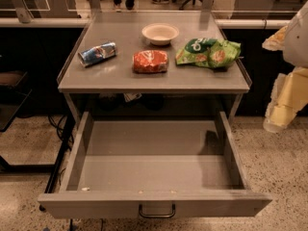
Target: Place green rice chip bag into top drawer
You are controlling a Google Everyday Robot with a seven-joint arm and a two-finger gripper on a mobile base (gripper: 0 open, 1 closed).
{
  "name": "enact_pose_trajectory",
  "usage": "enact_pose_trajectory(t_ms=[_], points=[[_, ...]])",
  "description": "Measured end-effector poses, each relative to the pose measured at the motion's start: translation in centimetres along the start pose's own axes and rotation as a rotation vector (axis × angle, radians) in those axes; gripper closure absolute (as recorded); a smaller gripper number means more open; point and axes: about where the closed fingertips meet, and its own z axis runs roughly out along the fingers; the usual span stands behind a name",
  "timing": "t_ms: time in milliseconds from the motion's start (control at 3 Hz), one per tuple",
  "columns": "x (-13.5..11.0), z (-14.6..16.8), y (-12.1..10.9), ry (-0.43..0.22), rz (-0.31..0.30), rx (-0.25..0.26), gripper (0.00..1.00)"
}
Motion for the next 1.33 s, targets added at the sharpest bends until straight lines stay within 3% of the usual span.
enact_pose_trajectory(t_ms=[667,1333], points=[[-0.5,-0.4,-1.2,0.0,-0.041,0.045,0.0],[-3.9,0.3,-7.9,0.003,-0.082,0.104,0.0]])
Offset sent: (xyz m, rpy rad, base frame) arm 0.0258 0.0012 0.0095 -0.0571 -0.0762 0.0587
